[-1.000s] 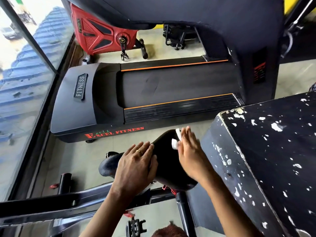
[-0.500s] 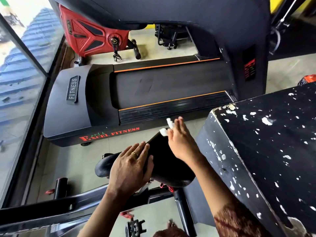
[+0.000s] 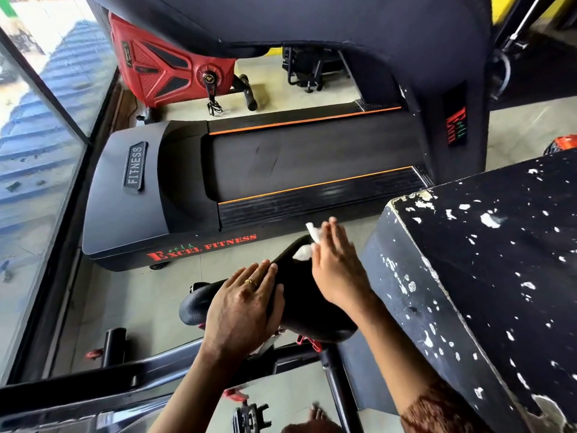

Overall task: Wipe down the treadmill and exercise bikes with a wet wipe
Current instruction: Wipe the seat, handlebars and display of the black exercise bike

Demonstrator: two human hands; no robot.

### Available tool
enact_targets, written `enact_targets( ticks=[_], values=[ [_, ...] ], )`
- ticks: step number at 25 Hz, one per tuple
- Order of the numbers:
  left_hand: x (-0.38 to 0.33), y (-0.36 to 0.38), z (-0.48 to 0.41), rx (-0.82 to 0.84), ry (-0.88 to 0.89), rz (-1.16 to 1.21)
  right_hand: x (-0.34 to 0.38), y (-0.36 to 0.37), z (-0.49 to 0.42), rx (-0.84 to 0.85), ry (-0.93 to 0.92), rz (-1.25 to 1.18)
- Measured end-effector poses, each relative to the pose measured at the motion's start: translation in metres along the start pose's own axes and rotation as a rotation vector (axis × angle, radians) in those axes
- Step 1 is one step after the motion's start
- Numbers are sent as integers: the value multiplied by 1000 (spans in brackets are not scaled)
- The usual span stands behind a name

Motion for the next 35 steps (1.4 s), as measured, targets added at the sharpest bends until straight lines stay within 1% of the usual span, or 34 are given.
enact_targets(
  ticks=[1, 2, 4, 6, 9, 10, 12, 13, 16, 17, 18, 20, 21, 22, 23, 26, 27, 28, 30, 33, 34, 35],
  values=[
    [-1, 0, 1, 1, -4, -4, -4, -5, 16, -27, 41, -12],
    [-1, 1, 0, 3, -4, -8, -5, -10, 36, -45, 30, -14],
    [-1, 2, -1, -4, 2, -6, 1, -27, 67, -47, -63, -64],
    [-1, 2, -1, -18, -2, -4, 2, -41, 69, -89, -41, -178],
    [0, 2, -1, -16, -7, -7, -4, -53, 42, -294, 34, -219],
    [0, 3, -1, -16, -6, -10, -2, -51, 36, -344, 5, -192],
    [-1, 4, 0, -18, 5, -12, 5, -36, 44, -301, -81, -77],
    [0, 5, 0, -21, 9, -12, 8, -29, 56, -232, -117, -39],
    [1, 5, 1, -31, 7, -21, 3, -29, 96, -153, -273, 14],
    [1, 4, 1, -30, 6, -23, -3, -33, 95, -157, -287, 19],
    [2, 4, 1, -28, 6, -25, -10, -36, 87, -157, -245, 6],
    [1, 4, 1, -19, 6, -29, -17, -34, 50, -104, 27, -101],
    [1, 5, 1, -16, 5, -28, -16, -27, 31, -99, 109, -129],
    [0, 5, 1, -16, 4, -26, -6, -23, 19, -76, 144, -174],
    [1, 5, 1, -19, 7, -23, 6, -19, 16, -72, 87, -194],
    [1, 4, 1, -42, 20, -21, 15, -18, 50, -81, -276, -220],
    [0, 4, 1, -46, 21, -24, 9, -23, 66, -53, -323, -229],
    [0, 5, 1, -47, 19, -28, 1, -29, 76, -48, -325, -250],
    [-1, 5, 1, -47, 10, -37, -16, -34, 72, -62, -247, -273],
    [-1, 4, 2, -41, 4, -39, -19, -16, 29, -51, -15, -282],
    [-1, 4, 2, -39, 1, -40, -13, -13, 20, -26, 16, -270],
    [-1, 4, 1, -38, 3, -39, -5, -12, 19, -32, -27, -246]
  ],
)
Point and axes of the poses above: each hand's wrist, its own z-axis away from the middle knuckle, its own y-axis out of the palm, x = y × z, the point moved 2 cm from there along -z, towards the middle knuckle, and after that the axes turned 12 degrees about -x, right-handed, at the moved point
